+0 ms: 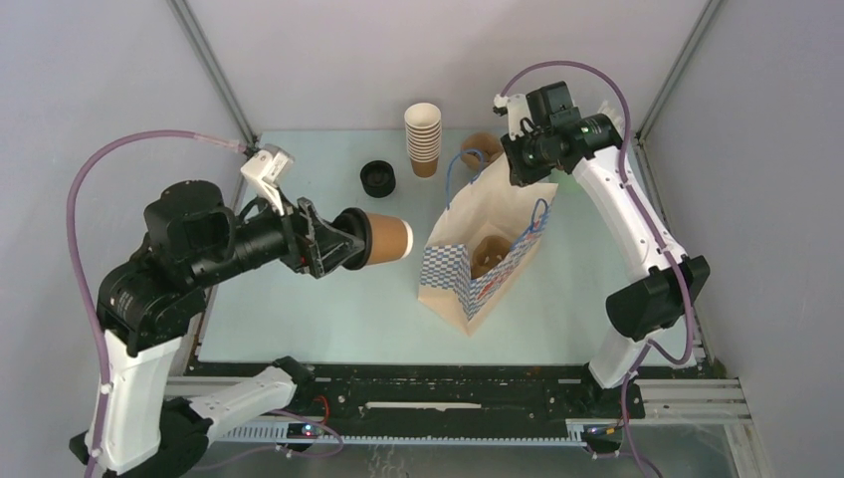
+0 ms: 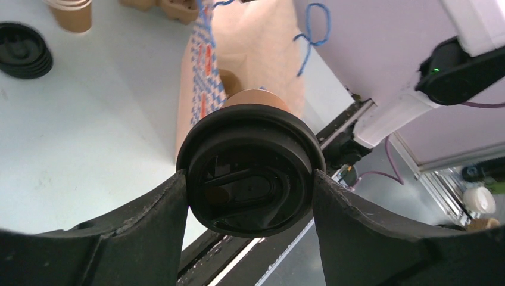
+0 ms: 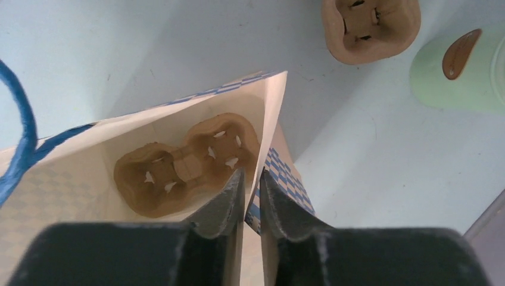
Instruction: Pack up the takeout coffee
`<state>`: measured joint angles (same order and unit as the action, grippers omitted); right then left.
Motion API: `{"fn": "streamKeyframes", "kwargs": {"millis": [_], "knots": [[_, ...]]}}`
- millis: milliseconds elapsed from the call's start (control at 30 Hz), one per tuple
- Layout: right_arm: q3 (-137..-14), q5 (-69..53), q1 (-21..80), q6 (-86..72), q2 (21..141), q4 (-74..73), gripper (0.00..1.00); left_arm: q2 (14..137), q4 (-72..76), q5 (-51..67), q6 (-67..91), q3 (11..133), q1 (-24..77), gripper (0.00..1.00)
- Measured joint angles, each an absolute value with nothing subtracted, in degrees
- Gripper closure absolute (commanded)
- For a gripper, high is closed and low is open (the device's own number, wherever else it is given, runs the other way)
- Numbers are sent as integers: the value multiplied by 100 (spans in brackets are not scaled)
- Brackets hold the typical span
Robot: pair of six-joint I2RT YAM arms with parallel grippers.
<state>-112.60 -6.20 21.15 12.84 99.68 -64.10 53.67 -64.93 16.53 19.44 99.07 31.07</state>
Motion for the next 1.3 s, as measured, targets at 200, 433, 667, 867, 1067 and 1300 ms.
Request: {"fn": "streamKeyframes", "kwargs": {"millis": [200,433,667,867,1067,1300], "knots": [[-11238,-716,2126,864,9675,-6405,96,6149,-6410,1142,2102,10873,4285,49],[-10844,-1302,2178,370,8611,-5878,100,7640,-6445,532,2086,12320,5317,50],[-10604,-1664,2189,-25,8193,-5402,100,8746,-6748,207,1929,13080,5887,51],[-10283,-1590,2246,-399,8162,-5328,100,9041,-6921,-126,1815,13478,6252,52],[-10077,-1483,2292,-589,8055,-5323,100,9183,-7022,-602,1739,13635,6399,54],[-10044,-1535,2300,-591,7878,-5179,100,9421,-7129,-1387,1695,13633,6418,55]]}}
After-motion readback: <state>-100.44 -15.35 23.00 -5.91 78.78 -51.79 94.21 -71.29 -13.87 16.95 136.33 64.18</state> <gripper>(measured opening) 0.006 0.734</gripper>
